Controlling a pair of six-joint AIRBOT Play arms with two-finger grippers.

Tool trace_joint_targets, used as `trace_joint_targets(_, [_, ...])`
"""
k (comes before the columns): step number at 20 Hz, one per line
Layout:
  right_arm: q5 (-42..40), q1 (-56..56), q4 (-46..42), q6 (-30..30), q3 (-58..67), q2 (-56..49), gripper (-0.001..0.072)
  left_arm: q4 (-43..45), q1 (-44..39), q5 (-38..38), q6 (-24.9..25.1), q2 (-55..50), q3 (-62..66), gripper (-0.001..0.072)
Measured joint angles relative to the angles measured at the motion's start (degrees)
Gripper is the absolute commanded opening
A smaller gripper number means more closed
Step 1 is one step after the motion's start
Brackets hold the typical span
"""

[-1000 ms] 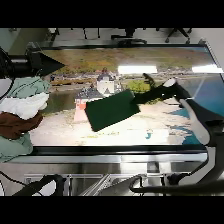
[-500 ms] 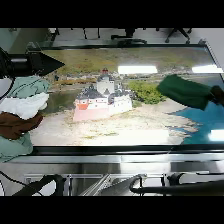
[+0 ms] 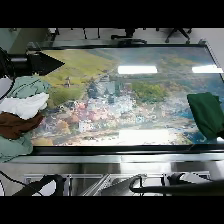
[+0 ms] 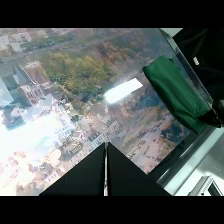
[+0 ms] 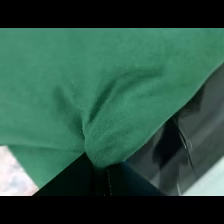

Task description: Fold the shirts.

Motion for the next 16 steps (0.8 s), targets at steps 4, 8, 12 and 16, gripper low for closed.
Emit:
trace_joint_targets(4, [-0.76,-0.61,-1.20,-0.33,-2.25,1.49,0.0525,-0.02,0.00,0.02,0.44,0.00,0.00,0.0013])
trace_joint_targets(8, [3.23,-0.20,1.64,-0.72,-1.18,5.05,0.0407,-0.42,0.00,1.14,0.63,0.00,0.00,0.0014])
trace_joint_targets(12, [6.34,7.02,12.35,-3.89,-0.76,11.52,0.0030,-0.42,0.00,3.28,1.05,0.00,0.00,0.0012])
trace_joint_targets(16, [6.67,22.18,18.25,-7.17,-0.68,15.67,0.0029,0.70,-0.28,3.74,1.51,1.86,-4.07,0.0011])
